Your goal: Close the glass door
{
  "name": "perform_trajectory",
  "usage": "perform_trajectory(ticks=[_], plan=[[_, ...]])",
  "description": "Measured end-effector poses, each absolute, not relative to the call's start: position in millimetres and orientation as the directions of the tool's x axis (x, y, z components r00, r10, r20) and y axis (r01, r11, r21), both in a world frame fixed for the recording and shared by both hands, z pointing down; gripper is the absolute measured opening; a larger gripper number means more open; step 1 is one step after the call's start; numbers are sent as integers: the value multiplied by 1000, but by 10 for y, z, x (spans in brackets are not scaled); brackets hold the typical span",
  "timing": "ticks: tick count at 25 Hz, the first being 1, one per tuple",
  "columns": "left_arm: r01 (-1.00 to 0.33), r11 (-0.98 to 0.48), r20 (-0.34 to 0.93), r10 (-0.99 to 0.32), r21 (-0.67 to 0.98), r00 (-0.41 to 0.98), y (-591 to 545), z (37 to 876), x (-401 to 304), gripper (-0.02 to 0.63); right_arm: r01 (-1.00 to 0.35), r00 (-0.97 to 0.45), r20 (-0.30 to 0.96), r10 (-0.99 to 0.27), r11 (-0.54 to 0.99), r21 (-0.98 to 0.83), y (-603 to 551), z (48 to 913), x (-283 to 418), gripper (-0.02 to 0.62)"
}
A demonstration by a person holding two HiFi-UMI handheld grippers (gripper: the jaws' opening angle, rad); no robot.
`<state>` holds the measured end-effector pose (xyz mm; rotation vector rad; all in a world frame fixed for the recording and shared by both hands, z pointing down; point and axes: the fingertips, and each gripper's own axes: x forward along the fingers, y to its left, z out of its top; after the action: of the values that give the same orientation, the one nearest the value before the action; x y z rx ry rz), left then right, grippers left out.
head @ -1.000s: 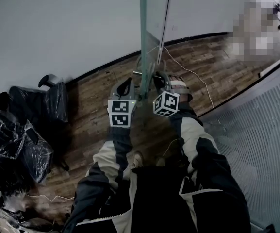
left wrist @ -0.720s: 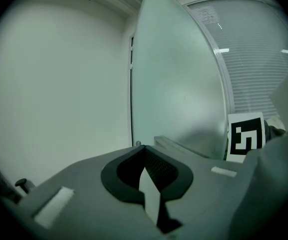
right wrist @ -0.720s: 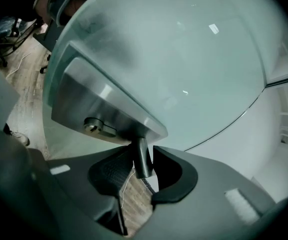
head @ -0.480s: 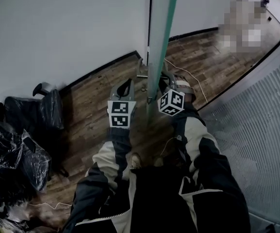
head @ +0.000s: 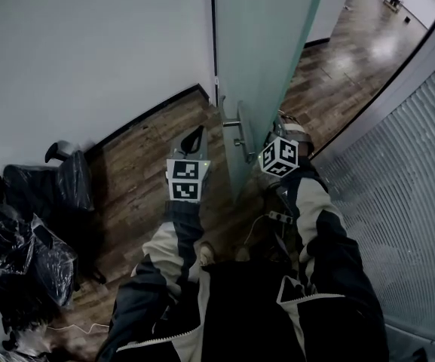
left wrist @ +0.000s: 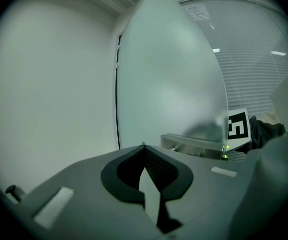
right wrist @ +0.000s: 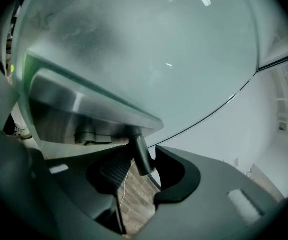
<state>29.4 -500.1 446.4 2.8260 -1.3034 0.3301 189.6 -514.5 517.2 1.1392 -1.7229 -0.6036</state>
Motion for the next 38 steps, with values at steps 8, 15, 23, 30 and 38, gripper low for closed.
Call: perform_trajectory(ticks=[8,15,23,30,38], plan=[[-756,-649,212,-754,-89,622,-4924,4475,558,2,-418,-169,446,-879,473,776,-5069,5112,2594,160],[-706,-703,212,-706,-86,676,-4848,4465,1135,2,-576,-73,384,-920,353,737,-4783,4839,3381,97],[-616,-788,190,-608,-24,771,-4612,4455,1876,2,-852,97,341,-935,100,514,-4080,4636,3869,5],[-589,-807,158,-576,48,802,-4506,4392,2015,2,-997,62,179,-982,-53,54,-3658,4384,3506,5],[-578,-815,146,-568,33,810,-4462,4376,1827,2,-996,82,176,-981,-86,-12,-3709,4473,3062,5]])
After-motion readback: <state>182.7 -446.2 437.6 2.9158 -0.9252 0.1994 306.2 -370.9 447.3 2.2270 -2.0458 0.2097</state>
